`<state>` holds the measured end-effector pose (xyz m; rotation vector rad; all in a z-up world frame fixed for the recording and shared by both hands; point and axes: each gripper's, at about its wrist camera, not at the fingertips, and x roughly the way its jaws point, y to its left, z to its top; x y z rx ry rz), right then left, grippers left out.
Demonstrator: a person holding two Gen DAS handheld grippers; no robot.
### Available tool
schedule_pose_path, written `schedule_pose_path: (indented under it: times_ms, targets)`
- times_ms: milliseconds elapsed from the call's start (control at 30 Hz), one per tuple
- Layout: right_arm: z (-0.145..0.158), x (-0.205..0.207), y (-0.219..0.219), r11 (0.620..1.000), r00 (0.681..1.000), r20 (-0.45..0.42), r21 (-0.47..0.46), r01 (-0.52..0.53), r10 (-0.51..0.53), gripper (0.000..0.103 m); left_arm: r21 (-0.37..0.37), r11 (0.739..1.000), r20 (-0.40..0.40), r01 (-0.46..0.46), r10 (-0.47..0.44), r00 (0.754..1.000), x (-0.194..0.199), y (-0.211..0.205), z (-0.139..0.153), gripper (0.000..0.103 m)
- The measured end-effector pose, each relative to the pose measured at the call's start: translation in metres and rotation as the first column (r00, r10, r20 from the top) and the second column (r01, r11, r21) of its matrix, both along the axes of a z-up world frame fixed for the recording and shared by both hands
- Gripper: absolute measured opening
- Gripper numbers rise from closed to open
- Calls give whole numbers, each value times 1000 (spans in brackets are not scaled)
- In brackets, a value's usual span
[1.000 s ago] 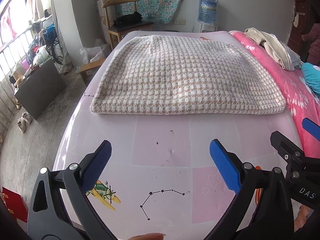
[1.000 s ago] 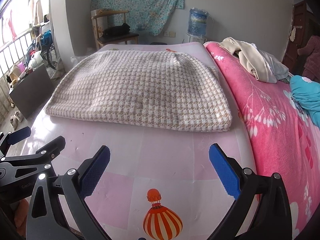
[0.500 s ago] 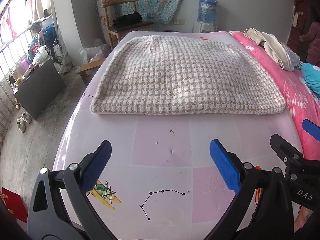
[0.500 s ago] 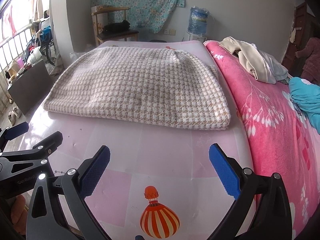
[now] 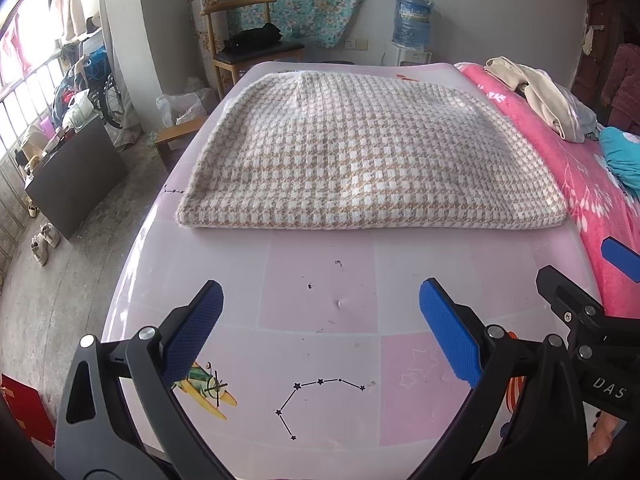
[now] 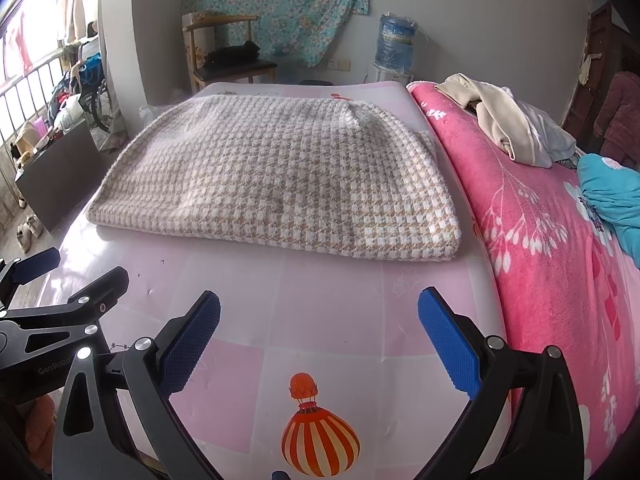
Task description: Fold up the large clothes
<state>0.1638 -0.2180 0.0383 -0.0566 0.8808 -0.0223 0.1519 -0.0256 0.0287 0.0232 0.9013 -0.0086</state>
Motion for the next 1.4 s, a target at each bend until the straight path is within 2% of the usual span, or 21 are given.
schedule_pose_path:
  times_ms: [1400]
  targets:
    - [1,1,3,1000,1000,-2,-16,4,-4,97,-9,1000,-3,0,0,1000,0,1,-1,95]
